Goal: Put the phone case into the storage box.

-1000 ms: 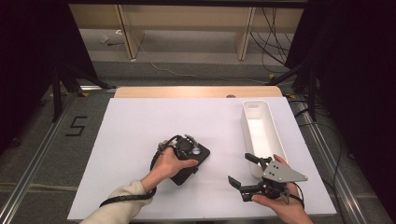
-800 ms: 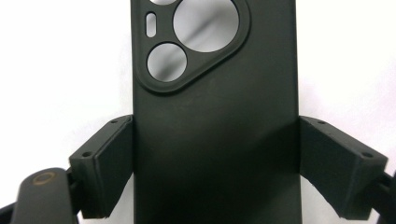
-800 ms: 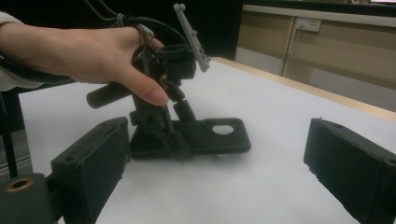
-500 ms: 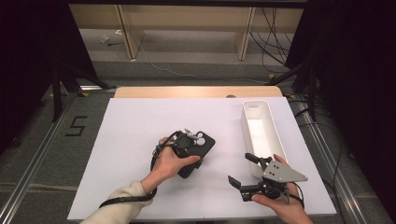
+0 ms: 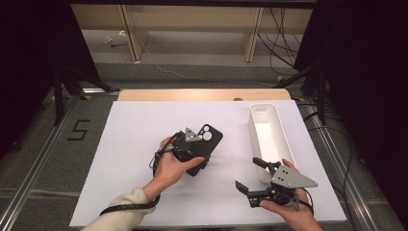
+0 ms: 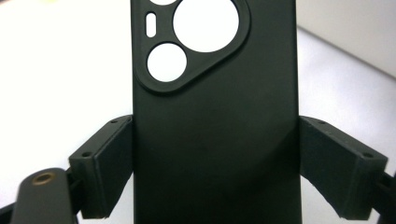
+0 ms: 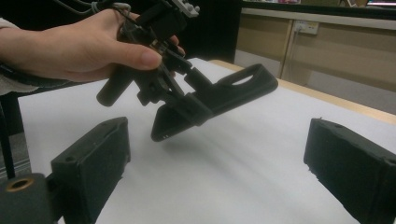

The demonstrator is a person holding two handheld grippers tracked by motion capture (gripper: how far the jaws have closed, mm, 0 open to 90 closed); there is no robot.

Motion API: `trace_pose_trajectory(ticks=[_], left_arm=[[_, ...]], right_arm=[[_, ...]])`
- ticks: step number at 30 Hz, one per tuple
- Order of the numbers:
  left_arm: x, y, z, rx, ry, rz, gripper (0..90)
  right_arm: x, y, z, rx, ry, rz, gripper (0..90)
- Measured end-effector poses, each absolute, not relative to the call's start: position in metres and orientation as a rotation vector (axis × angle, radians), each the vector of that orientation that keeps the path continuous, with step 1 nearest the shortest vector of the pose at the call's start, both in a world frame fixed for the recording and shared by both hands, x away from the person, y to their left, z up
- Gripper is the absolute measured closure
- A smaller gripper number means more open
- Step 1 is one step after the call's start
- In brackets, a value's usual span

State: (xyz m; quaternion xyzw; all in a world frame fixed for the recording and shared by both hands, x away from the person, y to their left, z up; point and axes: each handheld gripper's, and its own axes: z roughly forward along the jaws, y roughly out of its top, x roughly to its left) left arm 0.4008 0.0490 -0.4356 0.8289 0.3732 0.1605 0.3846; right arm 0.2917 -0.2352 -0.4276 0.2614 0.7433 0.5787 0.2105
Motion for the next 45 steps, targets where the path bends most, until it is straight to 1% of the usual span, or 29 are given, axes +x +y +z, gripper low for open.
trace_pose_trajectory(ticks=[4,10,20,34,45], left_arm=[[0.396,0.054,-0.432,2.069,0.918,0.435,14.8],[0.392,0.063,-0.425,1.968,0.886,0.438,14.8],[0.385,0.07,-0.416,1.868,0.816,0.457,14.8],[0.373,0.081,-0.416,1.826,0.78,0.47,14.8],[0.366,0.087,-0.419,1.804,0.788,0.479,14.7]], right_arm=[[0.292,-0.235,-0.428,0.729,2.064,1.612,8.3],[0.292,-0.235,-0.428,0.726,2.059,1.611,8.3],[0.292,-0.235,-0.427,0.729,2.058,1.615,8.3],[0.292,-0.234,-0.427,0.725,2.056,1.619,8.3],[0.292,-0.233,-0.427,0.72,2.055,1.627,8.3]])
